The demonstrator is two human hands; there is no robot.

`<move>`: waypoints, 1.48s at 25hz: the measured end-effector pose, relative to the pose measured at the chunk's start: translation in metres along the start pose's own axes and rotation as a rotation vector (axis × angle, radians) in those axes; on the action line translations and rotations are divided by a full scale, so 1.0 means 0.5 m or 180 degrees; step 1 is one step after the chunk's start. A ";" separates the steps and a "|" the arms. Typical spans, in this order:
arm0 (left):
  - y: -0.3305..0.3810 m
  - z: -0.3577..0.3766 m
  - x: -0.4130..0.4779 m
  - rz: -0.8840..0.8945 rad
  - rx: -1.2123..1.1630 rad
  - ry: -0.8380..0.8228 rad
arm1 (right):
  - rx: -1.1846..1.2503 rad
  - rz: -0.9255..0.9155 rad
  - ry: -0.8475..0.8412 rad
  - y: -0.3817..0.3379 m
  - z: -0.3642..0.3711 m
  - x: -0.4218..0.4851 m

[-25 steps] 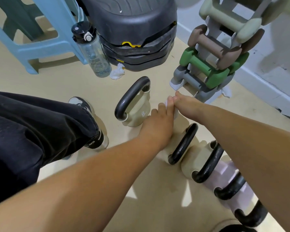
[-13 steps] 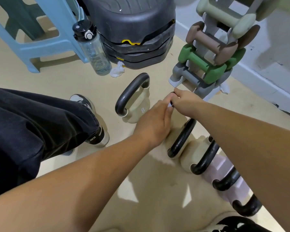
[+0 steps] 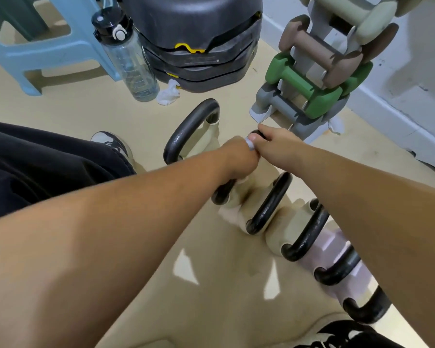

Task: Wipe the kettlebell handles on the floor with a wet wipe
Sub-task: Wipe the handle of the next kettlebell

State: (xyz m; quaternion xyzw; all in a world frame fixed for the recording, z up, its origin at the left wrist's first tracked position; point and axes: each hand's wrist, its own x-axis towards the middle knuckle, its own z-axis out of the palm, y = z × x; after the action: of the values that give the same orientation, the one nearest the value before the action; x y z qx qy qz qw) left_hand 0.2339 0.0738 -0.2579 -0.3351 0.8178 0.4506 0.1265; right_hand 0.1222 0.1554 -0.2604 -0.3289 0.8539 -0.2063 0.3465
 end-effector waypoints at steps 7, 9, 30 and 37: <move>-0.080 0.052 -0.022 0.0118 -0.0356 0.0631 | -0.0391 0.0011 -0.0162 -0.037 -0.003 -0.001; -0.107 0.070 -0.084 0.0181 -0.0590 0.0757 | -0.0734 0.0070 -0.0205 -0.057 0.000 0.003; -0.069 0.092 -0.103 0.0149 0.0557 0.1317 | -0.0591 0.0141 -0.0134 -0.046 0.003 0.025; -0.115 0.071 -0.115 0.0397 0.0970 0.0878 | -0.0721 0.0132 -0.0014 -0.047 0.013 0.003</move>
State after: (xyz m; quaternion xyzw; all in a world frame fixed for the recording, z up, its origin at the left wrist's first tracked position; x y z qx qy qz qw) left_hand 0.3115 0.1067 -0.2862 -0.3193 0.9051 0.2785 0.0344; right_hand 0.1359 0.1371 -0.2518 -0.3486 0.8776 -0.1006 0.3132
